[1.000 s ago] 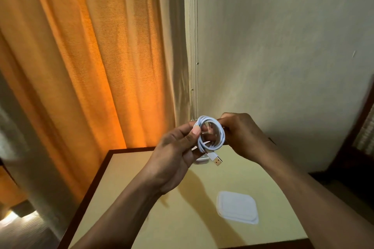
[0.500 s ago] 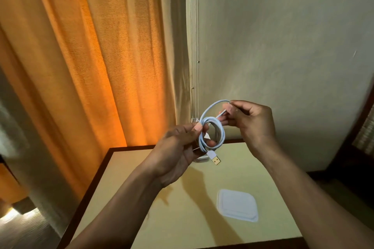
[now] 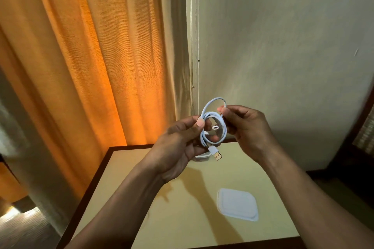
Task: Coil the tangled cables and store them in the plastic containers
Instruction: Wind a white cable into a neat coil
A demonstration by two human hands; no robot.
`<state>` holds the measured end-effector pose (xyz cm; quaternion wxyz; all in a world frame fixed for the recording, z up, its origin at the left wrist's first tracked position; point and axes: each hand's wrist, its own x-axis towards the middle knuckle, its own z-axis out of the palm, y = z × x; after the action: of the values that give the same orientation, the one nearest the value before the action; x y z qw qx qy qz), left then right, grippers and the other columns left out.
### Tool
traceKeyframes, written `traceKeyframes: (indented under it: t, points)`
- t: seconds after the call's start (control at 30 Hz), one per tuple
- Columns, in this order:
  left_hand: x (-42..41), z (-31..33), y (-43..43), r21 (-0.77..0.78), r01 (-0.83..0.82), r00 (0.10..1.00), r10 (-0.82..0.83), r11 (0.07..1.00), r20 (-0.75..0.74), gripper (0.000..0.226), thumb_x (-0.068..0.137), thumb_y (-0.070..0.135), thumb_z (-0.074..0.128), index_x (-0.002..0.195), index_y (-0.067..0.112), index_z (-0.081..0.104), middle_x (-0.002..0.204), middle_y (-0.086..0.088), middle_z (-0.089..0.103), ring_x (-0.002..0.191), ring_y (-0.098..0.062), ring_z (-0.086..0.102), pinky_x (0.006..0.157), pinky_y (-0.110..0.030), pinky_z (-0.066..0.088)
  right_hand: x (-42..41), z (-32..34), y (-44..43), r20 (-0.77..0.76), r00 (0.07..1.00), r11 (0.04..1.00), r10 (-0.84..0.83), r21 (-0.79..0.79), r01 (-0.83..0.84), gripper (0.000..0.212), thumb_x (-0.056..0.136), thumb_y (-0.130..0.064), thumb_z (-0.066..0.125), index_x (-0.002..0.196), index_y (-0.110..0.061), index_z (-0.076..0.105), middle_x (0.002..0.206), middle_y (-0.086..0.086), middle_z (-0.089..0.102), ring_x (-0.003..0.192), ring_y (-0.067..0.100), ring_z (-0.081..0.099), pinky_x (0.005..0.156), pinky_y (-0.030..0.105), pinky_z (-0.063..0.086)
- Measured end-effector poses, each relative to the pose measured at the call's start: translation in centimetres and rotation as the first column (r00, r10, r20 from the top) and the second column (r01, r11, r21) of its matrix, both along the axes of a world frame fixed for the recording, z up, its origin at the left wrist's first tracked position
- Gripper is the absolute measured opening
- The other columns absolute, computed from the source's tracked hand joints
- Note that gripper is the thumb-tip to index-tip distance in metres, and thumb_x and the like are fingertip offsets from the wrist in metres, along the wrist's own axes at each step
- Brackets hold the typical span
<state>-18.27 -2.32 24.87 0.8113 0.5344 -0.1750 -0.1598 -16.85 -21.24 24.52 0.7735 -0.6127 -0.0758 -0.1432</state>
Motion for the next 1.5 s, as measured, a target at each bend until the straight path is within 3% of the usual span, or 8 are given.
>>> traceKeyframes:
  t: [0.1,0.37,0.7,0.87,1.07,1.23,1.4,1.5]
  points:
    - [0.2,-0.4,-0.3,0.015,-0.098,0.995,0.098,0.995,0.011,0.029,0.103,0.017,0.053,0.117,-0.005,0.067,0.105,-0.026,0.07,0.093,-0.029,0.07,0.074,-0.032,0.061,-0.3,-1.3,0.6,-0.071,0.997,0.993,0.043,0.111,-0.035,0.032,0.09,-0.004,0.07,0.12,-0.007,0.06,0.1,0.034,0.071,0.084,0.039,0.068,0.087,0.059,0.057]
    - [0.4,-0.6,-0.6,0.037,-0.213,0.976,0.212,0.976,0.042,0.023,0.104,0.011,0.054,0.116,-0.001,0.07,0.1,-0.017,0.077,0.089,-0.021,0.076,0.081,-0.032,0.062,-2.3,-3.2,1.8,0.061,0.98,0.967,0.191,0.161,-0.199,0.047,0.081,-0.002,0.068,0.122,-0.016,0.049,0.115,0.026,0.071,0.107,0.039,0.066,0.103,0.049,0.046]
    - [0.3,-0.2,-1.2,0.0,-0.233,0.968,0.232,0.973,0.099,0.02,0.103,0.006,0.056,0.112,-0.001,0.072,0.1,-0.016,0.078,0.094,-0.023,0.077,0.079,-0.028,0.061,-3.8,-2.9,3.8,0.295,0.955,0.949,-0.033,-0.291,0.122,0.038,0.089,-0.013,0.077,0.12,-0.023,0.057,0.117,-0.003,0.069,0.111,0.025,0.067,0.098,0.047,0.052]
    - [0.6,0.1,-1.1,-0.018,-0.23,0.971,0.231,0.973,0.064,0.02,0.102,0.008,0.057,0.112,-0.004,0.071,0.099,-0.016,0.077,0.095,-0.025,0.074,0.088,-0.031,0.061,-3.4,-2.7,4.0,0.236,0.961,0.964,-0.148,-0.182,0.193,0.007,0.091,-0.013,0.072,0.097,-0.016,0.073,0.095,-0.004,0.077,0.087,0.014,0.072,0.08,0.028,0.054]
    - [1.2,0.0,-0.1,-0.047,-0.366,0.931,0.365,0.929,-0.027,0.022,0.101,0.015,0.06,0.113,0.001,0.073,0.096,-0.012,0.078,0.09,-0.02,0.074,0.092,-0.039,0.059,-4.3,-2.7,3.4,0.215,0.915,0.938,-0.342,0.012,0.347,0.015,0.09,-0.024,0.07,0.097,-0.014,0.078,0.094,-0.005,0.079,0.092,0.011,0.072,0.082,0.018,0.052]
    - [1.1,-0.4,1.0,0.134,-0.455,0.89,0.448,0.88,0.08,0.017,0.102,0.026,0.06,0.102,0.02,0.076,0.072,0.009,0.07,0.072,-0.016,0.054,0.078,-0.037,0.048,-5.2,-2.6,2.1,0.132,0.903,0.897,-0.408,0.243,0.37,0.019,0.084,-0.031,0.073,0.093,-0.015,0.078,0.072,0.002,0.07,0.071,0.018,0.067,0.086,0.035,0.055]
    - [0.7,-0.2,1.1,0.027,-0.421,0.907,0.422,0.906,-0.003,0.017,0.102,0.019,0.059,0.1,0.008,0.071,0.067,-0.005,0.055,0.069,-0.021,0.061,0.065,-0.024,0.056,-5.4,-2.9,0.8,0.152,0.901,0.903,-0.406,-0.086,0.421,0.011,0.084,-0.016,0.079,0.09,-0.025,0.077,0.075,-0.004,0.076,0.072,0.009,0.071,0.081,0.024,0.054]
    - [0.8,-0.4,1.2,0.001,-0.379,0.926,0.379,0.926,-0.003,0.017,0.102,0.013,0.06,0.104,0.001,0.071,0.072,-0.009,0.057,0.068,-0.019,0.063,0.073,-0.029,0.06,-5.3,-3.7,0.2,0.284,0.872,0.739,-0.399,-0.464,0.489,0.014,0.085,-0.015,0.08,0.092,-0.026,0.079,0.086,-0.015,0.076,0.084,0.002,0.069,0.081,0.017,0.05]
